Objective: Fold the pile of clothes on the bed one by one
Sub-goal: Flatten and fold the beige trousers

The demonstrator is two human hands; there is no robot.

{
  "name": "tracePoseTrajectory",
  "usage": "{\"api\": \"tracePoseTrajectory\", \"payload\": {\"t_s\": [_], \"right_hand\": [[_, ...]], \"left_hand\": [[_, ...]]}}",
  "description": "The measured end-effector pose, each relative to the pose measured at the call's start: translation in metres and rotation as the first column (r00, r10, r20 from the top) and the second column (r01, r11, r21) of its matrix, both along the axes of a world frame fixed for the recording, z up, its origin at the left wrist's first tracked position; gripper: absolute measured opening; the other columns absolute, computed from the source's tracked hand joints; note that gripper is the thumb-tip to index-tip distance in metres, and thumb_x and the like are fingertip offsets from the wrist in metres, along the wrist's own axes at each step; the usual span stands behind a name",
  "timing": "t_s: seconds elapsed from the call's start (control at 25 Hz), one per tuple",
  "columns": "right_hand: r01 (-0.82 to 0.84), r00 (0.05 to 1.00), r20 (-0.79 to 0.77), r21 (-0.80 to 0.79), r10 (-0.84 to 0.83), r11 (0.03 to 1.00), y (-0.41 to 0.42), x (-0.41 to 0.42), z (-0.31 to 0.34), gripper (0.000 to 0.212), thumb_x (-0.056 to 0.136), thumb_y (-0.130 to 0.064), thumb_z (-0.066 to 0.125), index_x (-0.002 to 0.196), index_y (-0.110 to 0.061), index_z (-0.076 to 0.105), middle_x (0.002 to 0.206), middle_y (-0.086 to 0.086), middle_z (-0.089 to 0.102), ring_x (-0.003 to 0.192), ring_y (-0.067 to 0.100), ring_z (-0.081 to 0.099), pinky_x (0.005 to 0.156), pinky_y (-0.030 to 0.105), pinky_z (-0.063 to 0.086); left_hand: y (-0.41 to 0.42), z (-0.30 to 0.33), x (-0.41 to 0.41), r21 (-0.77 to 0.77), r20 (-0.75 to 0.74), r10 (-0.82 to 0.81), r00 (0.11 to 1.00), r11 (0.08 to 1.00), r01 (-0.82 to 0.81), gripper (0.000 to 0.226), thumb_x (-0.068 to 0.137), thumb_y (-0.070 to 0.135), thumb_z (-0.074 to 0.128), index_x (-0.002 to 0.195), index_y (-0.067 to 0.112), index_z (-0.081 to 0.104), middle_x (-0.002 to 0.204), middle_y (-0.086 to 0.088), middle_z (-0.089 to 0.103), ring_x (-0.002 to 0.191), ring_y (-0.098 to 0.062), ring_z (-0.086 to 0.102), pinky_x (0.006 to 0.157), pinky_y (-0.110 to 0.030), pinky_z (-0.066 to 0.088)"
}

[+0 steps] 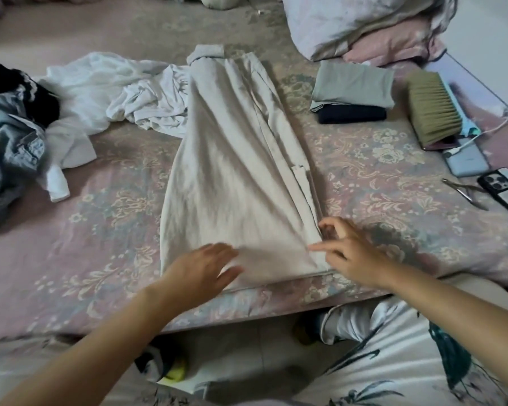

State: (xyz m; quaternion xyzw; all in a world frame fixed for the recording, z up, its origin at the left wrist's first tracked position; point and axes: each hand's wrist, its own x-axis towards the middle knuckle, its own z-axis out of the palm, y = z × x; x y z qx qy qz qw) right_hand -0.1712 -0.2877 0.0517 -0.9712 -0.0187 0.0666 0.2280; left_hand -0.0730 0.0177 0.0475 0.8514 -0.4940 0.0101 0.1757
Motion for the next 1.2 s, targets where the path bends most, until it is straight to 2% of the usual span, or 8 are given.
{"api": "tracePoseTrajectory", "payload": {"t_s": [0.2, 0.28, 0.36, 0.6, 0.76, 0.96, 1.04, 1.2], "right_hand": [[0.386, 0.905, 0.105, 0.204, -0.412, 0.900, 0.002, 0.088, 0.013, 0.024, 0.093, -0.013, 0.054, 0.113, -0.009, 0.065, 0.114, 0.009, 0.060, 0.099, 0.025, 0.058, 0.087, 0.033, 0.047], [0.509, 0.849, -0.008, 0.284, -0.529, 0.813, 0.003, 0.114, 0.005, 0.013, 0.092, -0.017, 0.053, 0.084, -0.013, 0.061, 0.089, 0.007, 0.063, 0.082, 0.023, 0.060, 0.072, 0.033, 0.047], [0.569, 0.798, -0.087, 0.435, -0.596, 0.698, 0.001, 0.129, -0.004, 0.032, 0.093, -0.018, 0.054, 0.062, -0.017, 0.049, 0.067, 0.000, 0.053, 0.066, 0.013, 0.049, 0.059, 0.028, 0.036], [0.538, 0.798, -0.084, 0.544, -0.597, 0.643, -0.011, 0.145, -0.017, 0.023, 0.089, -0.015, 0.061, 0.079, 0.006, 0.061, 0.071, 0.009, 0.057, 0.068, 0.016, 0.049, 0.063, 0.030, 0.035], [0.586, 0.784, -0.153, 0.501, -0.601, 0.637, -0.016, 0.148, -0.022, 0.019, 0.089, -0.022, 0.058, 0.071, -0.019, 0.054, 0.075, 0.005, 0.059, 0.076, 0.026, 0.059, 0.074, 0.037, 0.047], [0.682, 0.669, -0.038, 0.428, -0.742, 0.593, -0.010, 0.121, -0.013, 0.016, 0.096, -0.022, 0.045, 0.083, -0.015, 0.051, 0.085, 0.006, 0.061, 0.082, 0.026, 0.058, 0.072, 0.034, 0.042], [0.674, 0.723, -0.084, 0.307, -0.686, 0.672, -0.004, 0.105, -0.008, 0.028, 0.098, -0.035, 0.041, 0.086, -0.013, 0.052, 0.088, 0.010, 0.063, 0.084, 0.029, 0.059, 0.071, 0.034, 0.042], [0.603, 0.789, -0.154, 0.009, -0.595, 0.798, 0.001, 0.089, -0.006, 0.016, 0.096, -0.028, 0.048, 0.085, -0.017, 0.052, 0.096, 0.007, 0.063, 0.091, 0.029, 0.059, 0.067, 0.032, 0.037]], "left_hand": [[-0.130, 0.019, 0.073, 0.115, -0.045, 0.077, 0.996, 0.991, -0.071, 0.039, 0.092, 0.003, 0.041, 0.127, 0.012, 0.055, 0.125, -0.008, 0.055, 0.110, -0.029, 0.057, 0.080, -0.044, 0.053], [-0.167, 0.022, 0.107, 0.281, 0.004, 0.115, 0.993, 0.953, -0.112, 0.049, 0.091, -0.002, 0.039, 0.136, 0.018, 0.046, 0.136, -0.002, 0.044, 0.120, -0.023, 0.050, 0.090, -0.041, 0.048], [-0.190, 0.020, 0.131, 0.367, 0.019, 0.117, 0.993, 0.923, -0.115, 0.049, 0.093, 0.001, 0.040, 0.137, 0.022, 0.043, 0.138, 0.002, 0.042, 0.125, -0.017, 0.047, 0.095, -0.031, 0.044], [-0.202, 0.018, 0.149, 0.542, 0.164, -0.026, 0.986, 0.837, -0.068, 0.026, 0.098, 0.016, 0.044, 0.123, 0.015, 0.053, 0.126, -0.007, 0.043, 0.108, -0.023, 0.056, 0.071, -0.032, 0.041], [-0.198, 0.019, 0.159, 0.179, 0.206, -0.198, 0.958, 0.971, 0.162, 0.025, 0.067, -0.010, 0.071, 0.085, 0.006, 0.066, 0.086, -0.016, 0.054, 0.053, -0.025, 0.055, 0.044, -0.022, 0.034], [-0.235, 0.008, 0.143, 0.216, 0.061, -0.245, 0.968, 0.950, 0.227, 0.021, 0.092, 0.002, 0.049, 0.109, 0.007, 0.061, 0.110, -0.019, 0.051, 0.084, -0.033, 0.059, 0.064, -0.038, 0.042], [-0.243, 0.001, 0.139, 0.377, 0.059, -0.150, 0.987, 0.919, 0.117, 0.031, 0.096, 0.006, 0.040, 0.124, 0.012, 0.052, 0.124, -0.012, 0.046, 0.105, -0.030, 0.055, 0.078, -0.038, 0.043], [-0.235, 0.003, 0.144, 0.230, 0.010, -0.042, 0.999, 0.972, 0.038, 0.035, 0.095, 0.006, 0.040, 0.127, 0.016, 0.051, 0.119, -0.009, 0.050, 0.105, -0.027, 0.054, 0.077, -0.035, 0.040]]}}
